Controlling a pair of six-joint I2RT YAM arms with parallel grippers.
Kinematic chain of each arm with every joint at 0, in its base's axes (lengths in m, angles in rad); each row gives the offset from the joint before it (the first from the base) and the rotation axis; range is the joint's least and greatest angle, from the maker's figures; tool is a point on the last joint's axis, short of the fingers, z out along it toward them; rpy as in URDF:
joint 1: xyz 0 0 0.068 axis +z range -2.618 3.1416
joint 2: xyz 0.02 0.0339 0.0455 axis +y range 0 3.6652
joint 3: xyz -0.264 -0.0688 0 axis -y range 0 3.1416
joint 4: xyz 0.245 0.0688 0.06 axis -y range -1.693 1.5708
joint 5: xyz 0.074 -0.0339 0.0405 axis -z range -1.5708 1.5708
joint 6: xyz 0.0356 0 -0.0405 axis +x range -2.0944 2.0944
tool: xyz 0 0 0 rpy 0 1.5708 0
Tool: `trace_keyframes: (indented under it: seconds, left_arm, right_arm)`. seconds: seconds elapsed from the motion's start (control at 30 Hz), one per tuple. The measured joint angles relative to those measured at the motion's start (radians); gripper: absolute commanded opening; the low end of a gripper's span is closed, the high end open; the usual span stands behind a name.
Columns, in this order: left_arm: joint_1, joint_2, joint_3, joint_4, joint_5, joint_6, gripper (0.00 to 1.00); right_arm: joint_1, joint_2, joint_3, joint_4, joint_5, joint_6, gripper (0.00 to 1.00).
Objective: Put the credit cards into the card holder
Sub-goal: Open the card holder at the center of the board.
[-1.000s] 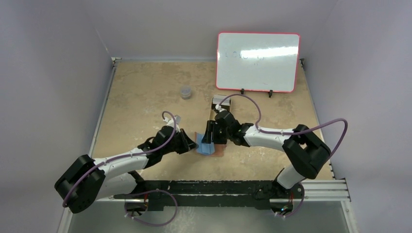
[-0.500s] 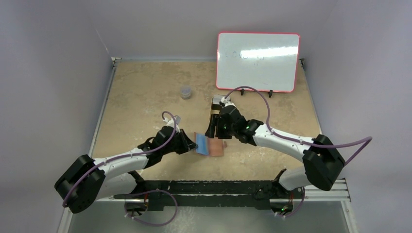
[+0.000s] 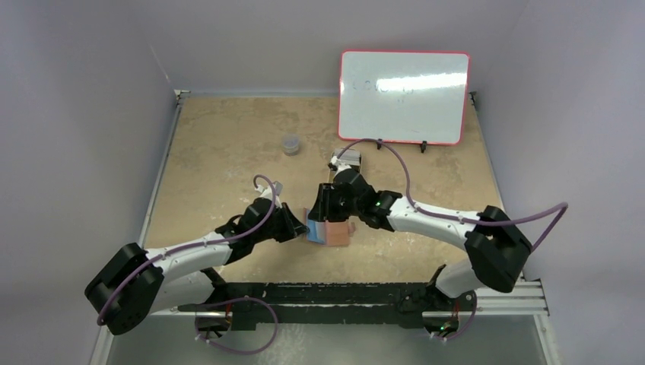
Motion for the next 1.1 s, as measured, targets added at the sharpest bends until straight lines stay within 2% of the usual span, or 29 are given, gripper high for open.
trace_keyframes:
  seconds: [0.4, 0.73, 0.93, 1.1]
  left_arm:
    - [-0.004, -0.019, 0.0, -0.006, -0.003, 0.0, 0.0]
    - [-0.006, -0.019, 0.0, -0.019, -0.017, 0.001, 0.0]
    - [-0.006, -0.033, 0.0, -0.042, -0.029, 0.001, 0.12]
    - [-0.006, -0.037, 0.0, -0.042, -0.033, -0.001, 0.3]
  right_arm:
    - [0.004, 0.142, 0.052, -0.069, 0.085, -0.008, 0.5]
    - [0.004, 0.166, 0.067, -0.156, 0.164, -0.014, 0.43]
    - [0.004, 0.131, 0.013, -0.187, 0.209, -0.013, 0.37]
    - [0.004, 0.129, -0.032, -0.194, 0.23, -0.01, 0.35]
